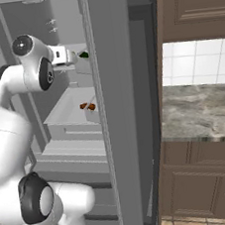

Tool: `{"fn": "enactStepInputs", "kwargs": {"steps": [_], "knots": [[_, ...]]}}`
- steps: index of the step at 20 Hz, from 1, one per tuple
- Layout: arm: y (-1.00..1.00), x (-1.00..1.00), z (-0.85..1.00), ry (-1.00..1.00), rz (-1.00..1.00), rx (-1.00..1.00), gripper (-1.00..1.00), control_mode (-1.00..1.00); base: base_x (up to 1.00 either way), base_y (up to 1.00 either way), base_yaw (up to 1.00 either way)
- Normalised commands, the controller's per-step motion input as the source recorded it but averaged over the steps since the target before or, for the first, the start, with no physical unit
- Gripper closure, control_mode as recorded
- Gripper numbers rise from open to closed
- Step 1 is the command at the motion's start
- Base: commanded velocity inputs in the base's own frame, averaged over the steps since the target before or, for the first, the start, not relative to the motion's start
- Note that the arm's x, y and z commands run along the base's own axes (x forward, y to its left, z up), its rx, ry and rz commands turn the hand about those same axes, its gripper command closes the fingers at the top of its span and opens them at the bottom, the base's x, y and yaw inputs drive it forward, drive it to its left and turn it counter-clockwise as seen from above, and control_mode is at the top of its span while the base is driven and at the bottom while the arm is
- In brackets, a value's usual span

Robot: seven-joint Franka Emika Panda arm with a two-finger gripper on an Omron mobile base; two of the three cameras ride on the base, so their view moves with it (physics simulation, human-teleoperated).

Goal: Place one cucumber and one chicken drumstick in each tupperware on the nearby counter, to pack two identical lunches.

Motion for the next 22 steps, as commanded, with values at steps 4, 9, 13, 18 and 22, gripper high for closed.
{"fn": "enactStepInputs", "kwargs": {"steps": [4,9,13,18,22], "knots": [[0.01,0.40,-0.06,0.00,0.00,0.00,-1.00,-1.00,0.00,0.00,0.00],[0.11,0.45,-0.10,0.01,0.00,0.00,-1.00,-1.00,0.00,0.00,0.00],[0.13,0.48,-0.01,0.01,0.00,0.00,-1.00,-1.00,0.00,0.00,0.00],[0.04,0.44,0.00,0.04,0.00,0.00,-1.00,-1.00,0.00,0.00,0.00],[0.00,0.38,-0.09,0.05,0.00,0.00,-1.00,-1.00,0.00,0.00,0.00]]}}
